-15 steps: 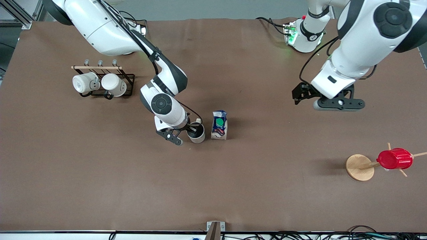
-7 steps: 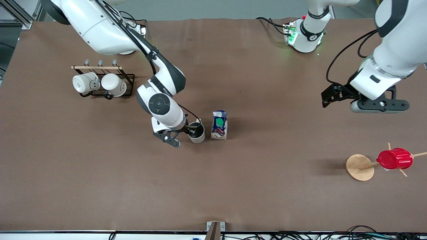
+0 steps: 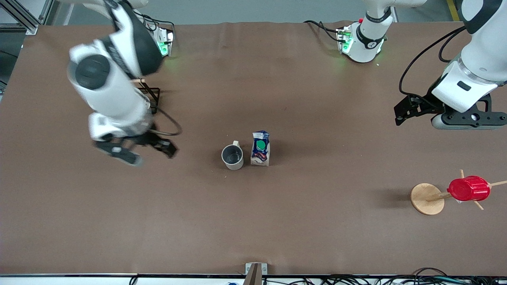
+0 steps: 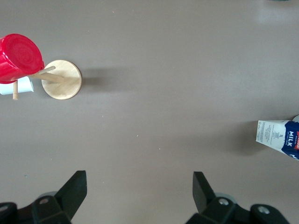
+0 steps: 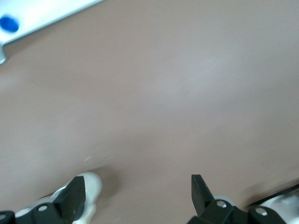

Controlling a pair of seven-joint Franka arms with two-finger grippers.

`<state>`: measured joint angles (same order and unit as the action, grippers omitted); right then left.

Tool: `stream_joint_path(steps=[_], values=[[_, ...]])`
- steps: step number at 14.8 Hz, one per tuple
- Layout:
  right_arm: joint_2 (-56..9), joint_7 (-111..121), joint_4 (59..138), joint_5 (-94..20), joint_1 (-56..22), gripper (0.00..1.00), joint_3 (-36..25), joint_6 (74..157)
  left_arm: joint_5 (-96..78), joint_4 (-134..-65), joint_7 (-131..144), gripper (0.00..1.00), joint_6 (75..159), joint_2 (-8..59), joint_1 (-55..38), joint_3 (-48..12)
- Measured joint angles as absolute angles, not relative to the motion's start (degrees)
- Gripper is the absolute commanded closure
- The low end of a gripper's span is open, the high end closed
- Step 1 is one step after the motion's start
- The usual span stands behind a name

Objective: Place cup and milk on table

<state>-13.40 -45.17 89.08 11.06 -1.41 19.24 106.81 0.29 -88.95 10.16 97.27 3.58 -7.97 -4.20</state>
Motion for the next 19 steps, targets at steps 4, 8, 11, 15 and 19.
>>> stream_joint_path(steps=[4, 8, 11, 15, 19], values=[[-6.98, -23.72, 89.28, 8.29, -0.46, 0.00, 7.16, 101.39, 0.32, -89.18, 9.21, 0.01, 94.91, 3.36, -8.15, -4.35], [-2.14, -7.87, 89.21, 3.20, -0.29, 0.00, -2.00, 94.07, 0.32, -91.90, 7.98, 0.02, 94.89, 1.34, -8.22, -3.90], [0.26, -4.23, 87.38, 2.95, -0.25, 0.00, -4.10, 87.38, 0.32, -92.95, 7.97, 0.01, 95.11, 0.49, -8.22, -3.39], [0.63, -3.60, 85.68, 2.23, 0.68, 0.00, -4.00, 85.20, 0.32, -93.23, 7.97, 0.01, 95.51, 0.44, -8.20, -3.25], [0.46, -3.10, 85.68, 2.00, 1.92, 0.00, -3.10, 85.18, 0.33, -93.23, 7.97, 0.01, 95.63, 0.43, -8.22, -3.26]])
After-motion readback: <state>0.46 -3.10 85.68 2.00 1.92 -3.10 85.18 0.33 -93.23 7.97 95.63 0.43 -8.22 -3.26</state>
